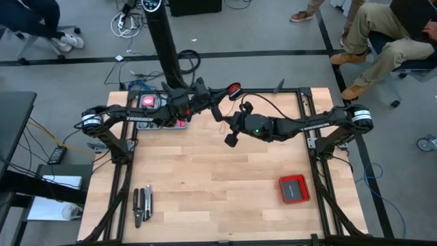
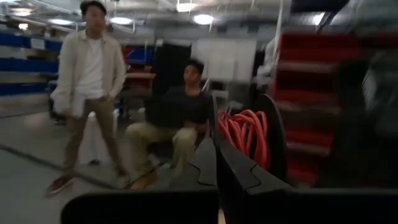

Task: Coil cords
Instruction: Coil the red wire onto the spool

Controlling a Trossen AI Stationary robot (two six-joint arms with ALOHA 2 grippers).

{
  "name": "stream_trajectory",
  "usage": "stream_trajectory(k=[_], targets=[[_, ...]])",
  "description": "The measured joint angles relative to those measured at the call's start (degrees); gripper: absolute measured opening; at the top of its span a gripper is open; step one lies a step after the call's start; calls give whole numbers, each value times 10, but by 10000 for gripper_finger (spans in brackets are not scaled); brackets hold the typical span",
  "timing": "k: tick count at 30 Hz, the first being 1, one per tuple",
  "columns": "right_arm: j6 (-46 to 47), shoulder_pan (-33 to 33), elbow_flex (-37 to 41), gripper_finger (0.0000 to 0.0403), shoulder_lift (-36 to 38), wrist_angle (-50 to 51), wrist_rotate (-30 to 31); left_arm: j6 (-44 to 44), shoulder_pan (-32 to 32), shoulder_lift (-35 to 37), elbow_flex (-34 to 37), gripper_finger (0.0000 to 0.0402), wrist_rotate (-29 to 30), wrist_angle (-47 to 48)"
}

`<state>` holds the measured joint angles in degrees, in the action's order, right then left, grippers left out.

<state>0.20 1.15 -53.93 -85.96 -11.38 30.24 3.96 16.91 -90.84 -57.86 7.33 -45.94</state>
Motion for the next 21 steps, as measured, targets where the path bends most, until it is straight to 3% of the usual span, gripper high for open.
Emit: stream_trajectory(k=[12, 21], targets=[[-15, 1, -95, 0, 7, 178, -1, -51, 0, -53, 0, 0, 18, 24], [-3, 1, -99, 0, 11, 229, -60, -49, 3, -53, 0, 0, 10, 26]])
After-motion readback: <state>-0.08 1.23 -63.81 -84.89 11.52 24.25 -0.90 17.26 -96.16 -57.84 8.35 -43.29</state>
